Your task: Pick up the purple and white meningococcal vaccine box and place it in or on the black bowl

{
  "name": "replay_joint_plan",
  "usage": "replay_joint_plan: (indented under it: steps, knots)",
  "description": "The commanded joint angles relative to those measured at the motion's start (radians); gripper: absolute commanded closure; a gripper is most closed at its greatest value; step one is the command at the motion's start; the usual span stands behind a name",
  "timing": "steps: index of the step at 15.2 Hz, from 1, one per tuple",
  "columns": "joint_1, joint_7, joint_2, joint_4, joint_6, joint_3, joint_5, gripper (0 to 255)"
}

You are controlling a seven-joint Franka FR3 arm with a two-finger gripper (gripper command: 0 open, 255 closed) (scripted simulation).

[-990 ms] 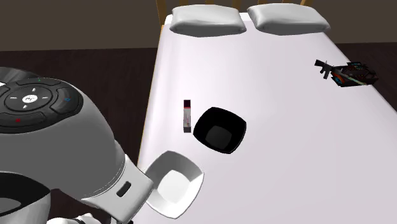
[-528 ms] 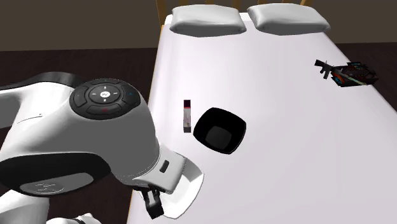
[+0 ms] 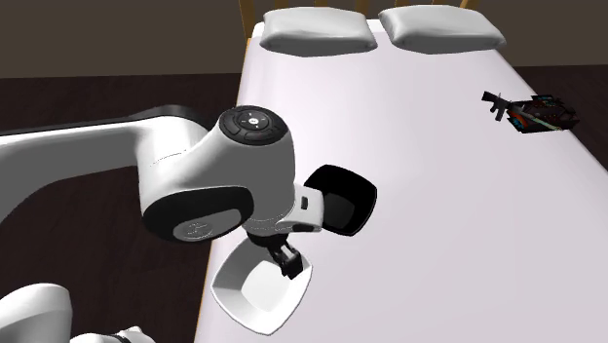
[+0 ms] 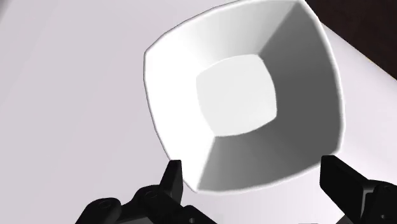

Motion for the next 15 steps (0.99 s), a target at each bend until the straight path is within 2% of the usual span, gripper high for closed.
replay_joint_plan:
  steps: [1, 15]
  knots:
    - [0.021, -0.046, 0.059, 0.028, 0.035, 0.009, 0.005, 0]
    - [0.150, -0.314, 0.433, 0.255, 0.203, 0.117, 0.009, 0]
